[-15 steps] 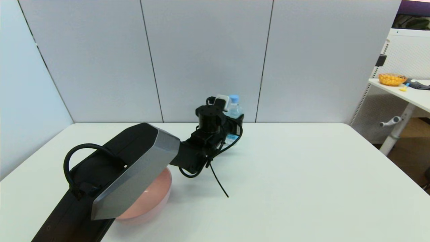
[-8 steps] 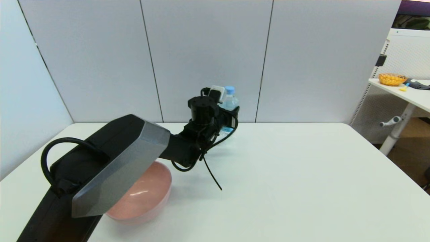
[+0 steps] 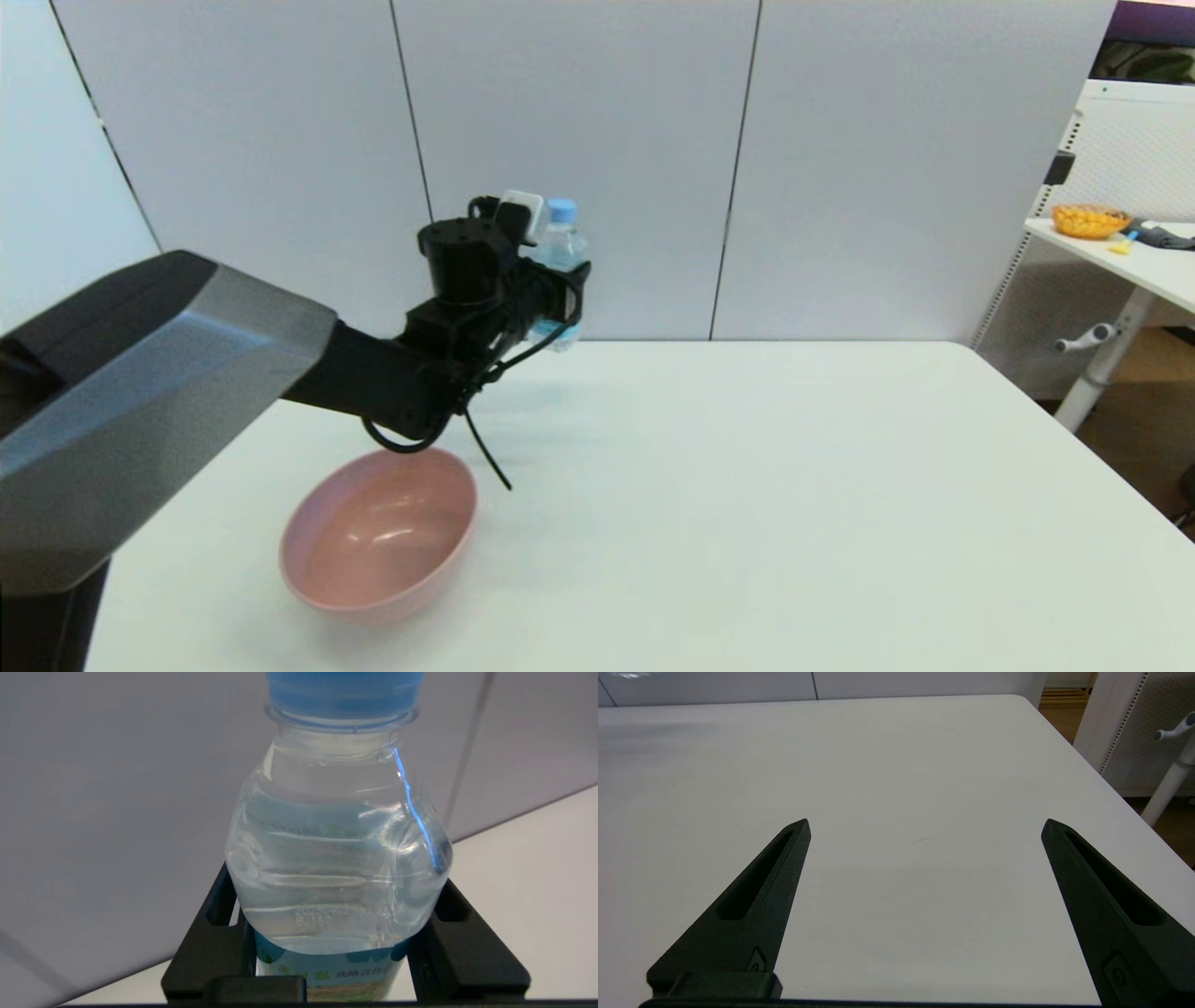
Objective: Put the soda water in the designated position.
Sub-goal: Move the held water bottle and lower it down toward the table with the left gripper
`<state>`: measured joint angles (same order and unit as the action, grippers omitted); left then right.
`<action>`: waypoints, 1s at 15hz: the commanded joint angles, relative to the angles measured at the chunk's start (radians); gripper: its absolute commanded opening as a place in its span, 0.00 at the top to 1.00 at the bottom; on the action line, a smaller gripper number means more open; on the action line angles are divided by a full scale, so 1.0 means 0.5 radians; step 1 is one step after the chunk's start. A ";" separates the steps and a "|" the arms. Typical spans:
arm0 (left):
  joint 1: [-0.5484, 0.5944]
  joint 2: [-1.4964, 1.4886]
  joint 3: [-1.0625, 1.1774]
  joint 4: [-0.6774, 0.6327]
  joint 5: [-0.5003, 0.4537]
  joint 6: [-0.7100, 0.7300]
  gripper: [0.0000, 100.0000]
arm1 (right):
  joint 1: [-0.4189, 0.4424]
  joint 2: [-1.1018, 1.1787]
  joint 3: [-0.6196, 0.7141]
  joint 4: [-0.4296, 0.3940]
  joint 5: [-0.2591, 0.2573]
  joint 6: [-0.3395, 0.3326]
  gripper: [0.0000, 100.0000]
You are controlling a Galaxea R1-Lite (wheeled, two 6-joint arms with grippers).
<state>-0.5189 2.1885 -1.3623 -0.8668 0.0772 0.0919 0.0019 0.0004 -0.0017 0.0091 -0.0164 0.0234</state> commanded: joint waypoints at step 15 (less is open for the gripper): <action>1.047 -0.610 0.657 0.000 -0.697 0.077 1.00 | -0.001 0.002 0.000 0.000 0.002 -0.001 0.00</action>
<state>-0.0485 1.8670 -1.0347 -0.8640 -0.1977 0.1279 0.0019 0.0000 -0.0013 0.0089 -0.0164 0.0226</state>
